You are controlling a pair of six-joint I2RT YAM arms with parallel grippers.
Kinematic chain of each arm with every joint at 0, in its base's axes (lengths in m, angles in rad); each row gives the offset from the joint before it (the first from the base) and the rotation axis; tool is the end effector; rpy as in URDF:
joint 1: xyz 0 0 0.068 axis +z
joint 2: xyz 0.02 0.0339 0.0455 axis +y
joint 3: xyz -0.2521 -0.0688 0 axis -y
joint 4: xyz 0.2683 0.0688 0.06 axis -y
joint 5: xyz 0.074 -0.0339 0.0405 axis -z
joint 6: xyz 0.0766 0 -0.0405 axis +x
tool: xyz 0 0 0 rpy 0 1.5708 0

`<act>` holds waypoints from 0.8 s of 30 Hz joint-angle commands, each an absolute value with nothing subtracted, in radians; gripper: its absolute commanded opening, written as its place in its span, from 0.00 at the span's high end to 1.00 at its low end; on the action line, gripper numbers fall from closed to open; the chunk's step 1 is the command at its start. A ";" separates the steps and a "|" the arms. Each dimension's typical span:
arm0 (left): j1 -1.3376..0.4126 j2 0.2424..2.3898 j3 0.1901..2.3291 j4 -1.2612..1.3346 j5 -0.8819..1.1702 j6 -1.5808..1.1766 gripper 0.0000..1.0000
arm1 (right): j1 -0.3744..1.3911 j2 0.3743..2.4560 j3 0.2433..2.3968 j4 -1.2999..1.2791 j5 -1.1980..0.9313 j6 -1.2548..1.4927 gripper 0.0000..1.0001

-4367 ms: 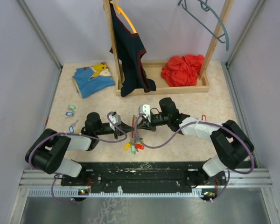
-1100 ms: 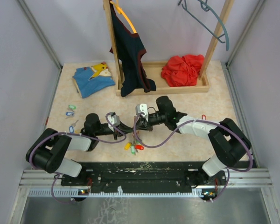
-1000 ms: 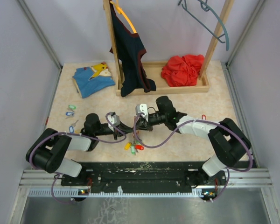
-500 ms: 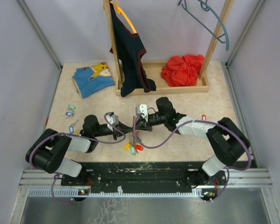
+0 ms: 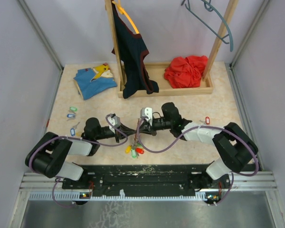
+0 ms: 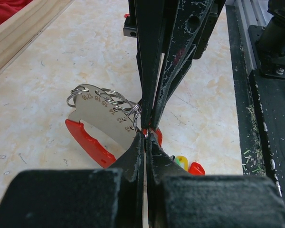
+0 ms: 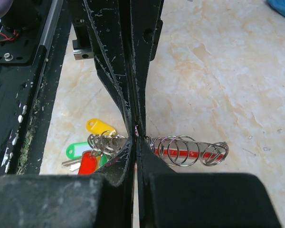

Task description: Put the keys on the keyring

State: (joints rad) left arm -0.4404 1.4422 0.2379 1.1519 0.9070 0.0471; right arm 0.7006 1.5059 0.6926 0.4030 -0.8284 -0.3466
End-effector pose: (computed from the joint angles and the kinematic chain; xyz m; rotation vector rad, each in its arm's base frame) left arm 0.2102 -0.1658 0.1282 1.0676 1.3285 -1.0262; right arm 0.2288 0.2668 0.1612 -1.4288 1.3761 1.0449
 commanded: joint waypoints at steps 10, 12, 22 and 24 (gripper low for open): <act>-0.422 1.409 0.223 1.243 0.842 0.013 1.00 | 0.703 1.449 0.597 0.474 -0.813 -0.248 1.00; -0.422 1.412 0.224 1.243 0.832 0.007 1.00 | 0.703 1.450 0.590 0.499 -0.818 -0.236 1.00; -0.421 1.408 0.225 1.226 0.826 0.017 1.00 | 0.704 1.418 0.606 0.434 -0.703 -0.165 1.00; -0.421 1.408 0.226 1.221 0.817 0.018 1.00 | 0.703 1.385 0.600 0.395 -0.640 -0.077 1.00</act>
State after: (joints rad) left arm -0.4248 1.4311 0.2256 1.1854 0.8291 0.0189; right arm 0.7040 1.4654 0.5827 0.4297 -0.7383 -0.2016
